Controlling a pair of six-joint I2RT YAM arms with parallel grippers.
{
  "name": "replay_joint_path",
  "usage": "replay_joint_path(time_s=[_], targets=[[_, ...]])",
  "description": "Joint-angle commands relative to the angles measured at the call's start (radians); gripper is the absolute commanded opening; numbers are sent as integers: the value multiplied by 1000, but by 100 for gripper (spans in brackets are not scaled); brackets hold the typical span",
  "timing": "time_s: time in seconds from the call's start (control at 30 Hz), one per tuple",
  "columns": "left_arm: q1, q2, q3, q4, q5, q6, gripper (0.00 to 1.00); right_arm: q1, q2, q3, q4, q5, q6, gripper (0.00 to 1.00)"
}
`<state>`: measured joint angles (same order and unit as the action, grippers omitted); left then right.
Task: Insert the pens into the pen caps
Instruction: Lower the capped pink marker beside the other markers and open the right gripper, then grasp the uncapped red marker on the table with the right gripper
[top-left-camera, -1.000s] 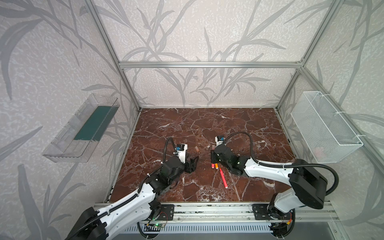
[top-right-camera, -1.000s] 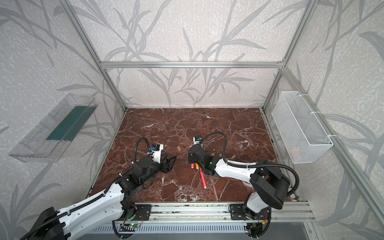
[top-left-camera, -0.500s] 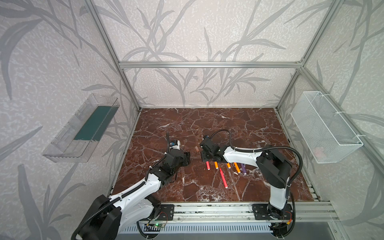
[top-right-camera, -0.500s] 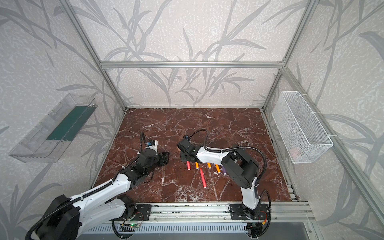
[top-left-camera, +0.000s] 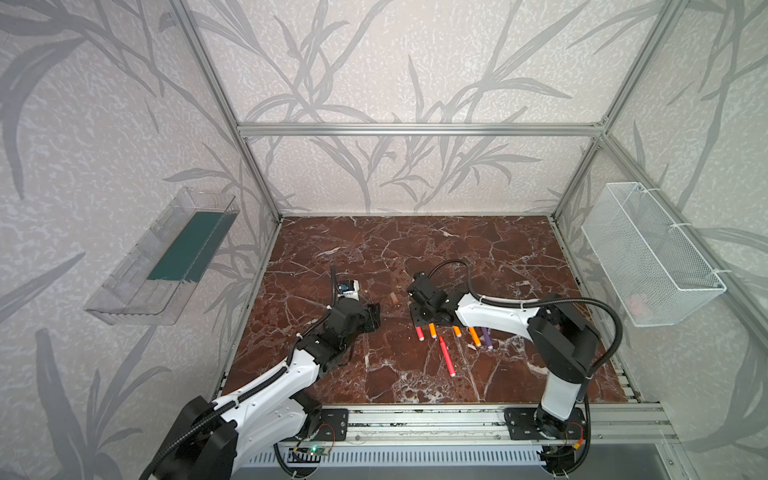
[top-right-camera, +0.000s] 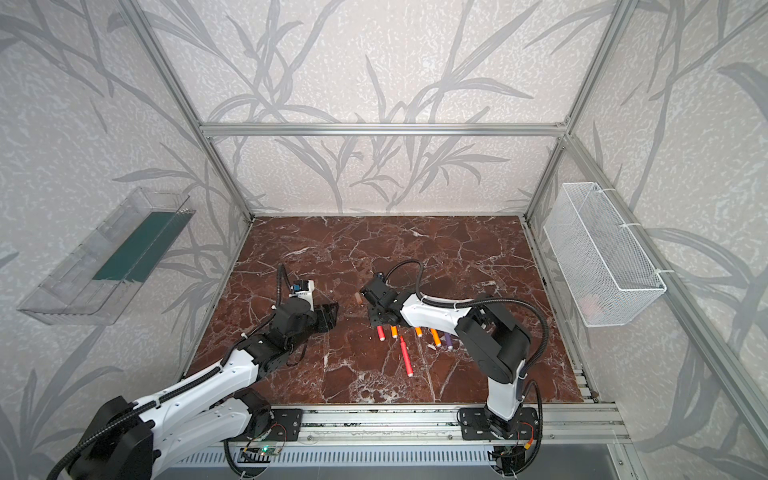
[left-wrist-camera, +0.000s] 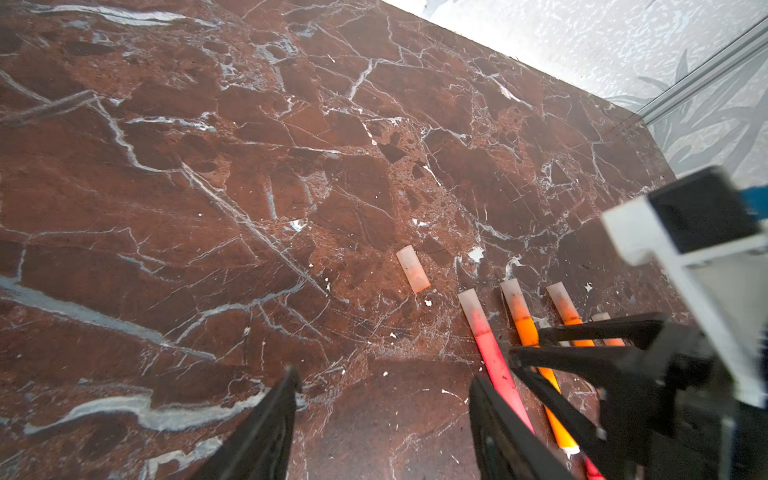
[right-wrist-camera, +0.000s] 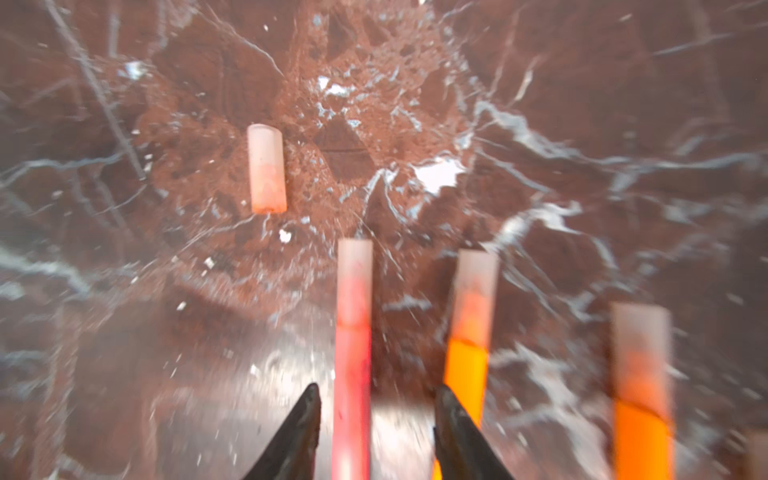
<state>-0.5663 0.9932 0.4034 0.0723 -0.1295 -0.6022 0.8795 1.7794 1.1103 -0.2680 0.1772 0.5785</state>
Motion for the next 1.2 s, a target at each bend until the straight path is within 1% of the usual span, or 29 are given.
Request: replay_joint_path(time_s=[0.0,0.17,0.33,0.47,0.53,0.73,1.03,1.17], targets=[[6,7,16,0,4,-8,67,14,-143,-65,-37,54,11,46],[4,20,20,19,30,-1,67,47,-279,-186,-99,98,41,46],[5,28,12,60,90,-2,67,86,-354,-268,-189,134,97,46],[4,27,-2,84,104,-12,67,103,-400,-341,-202,131,129,47],[4,23,-8,87,108,-15,67,104,-414,-372,-188,111,135,47],[5,-21,-28,75,115,-25,67,116,-395,-409,-138,45,126,48],[4,-133,-66,46,92,-36,68,130,-299,-386,-113,32,126,46],[4,-166,-71,33,82,-34,69,152,-284,-375,-110,35,128,46]])
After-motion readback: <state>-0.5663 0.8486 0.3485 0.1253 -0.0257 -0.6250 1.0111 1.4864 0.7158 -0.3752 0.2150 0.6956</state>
